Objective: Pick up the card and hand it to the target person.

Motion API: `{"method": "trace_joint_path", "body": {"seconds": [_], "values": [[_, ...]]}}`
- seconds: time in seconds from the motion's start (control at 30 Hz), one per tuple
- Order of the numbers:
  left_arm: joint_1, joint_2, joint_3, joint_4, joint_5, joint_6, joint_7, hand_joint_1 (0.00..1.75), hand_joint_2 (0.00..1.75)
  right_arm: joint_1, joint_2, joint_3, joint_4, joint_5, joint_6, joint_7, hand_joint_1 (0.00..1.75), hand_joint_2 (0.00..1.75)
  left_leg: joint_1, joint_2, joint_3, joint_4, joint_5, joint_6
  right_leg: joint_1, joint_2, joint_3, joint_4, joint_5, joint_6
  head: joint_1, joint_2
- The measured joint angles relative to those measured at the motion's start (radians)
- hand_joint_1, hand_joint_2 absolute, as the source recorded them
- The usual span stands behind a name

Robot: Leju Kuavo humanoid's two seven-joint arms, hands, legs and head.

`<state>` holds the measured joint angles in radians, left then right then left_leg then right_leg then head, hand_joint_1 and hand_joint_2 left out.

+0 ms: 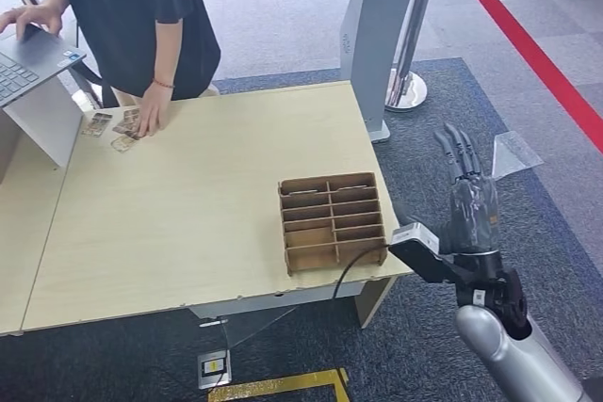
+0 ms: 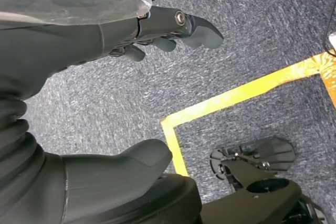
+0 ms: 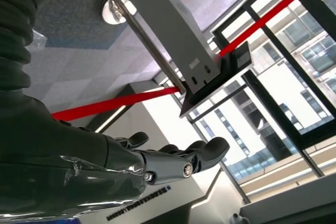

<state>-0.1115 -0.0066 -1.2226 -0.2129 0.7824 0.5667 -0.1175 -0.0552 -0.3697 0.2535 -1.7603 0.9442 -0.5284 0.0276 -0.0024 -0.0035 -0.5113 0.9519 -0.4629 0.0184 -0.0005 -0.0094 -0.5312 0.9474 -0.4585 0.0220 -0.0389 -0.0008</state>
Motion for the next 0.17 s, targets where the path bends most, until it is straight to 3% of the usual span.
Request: {"method": "trace_joint_path", "body": {"seconds": [0.17], "values": [[0.0,0.003,0.0,0.0,0.0,-0.001,0.002,0.0,1.75,0.052,0.0,-0.029,-0.039,-0.015,0.021,-0.033,0.0,1.75,0.0,0.0,0.0,0.0,0.0,0.0,0.0,0.0,0.0,0.0,0.0,0.0,0.0,0.0]]}}
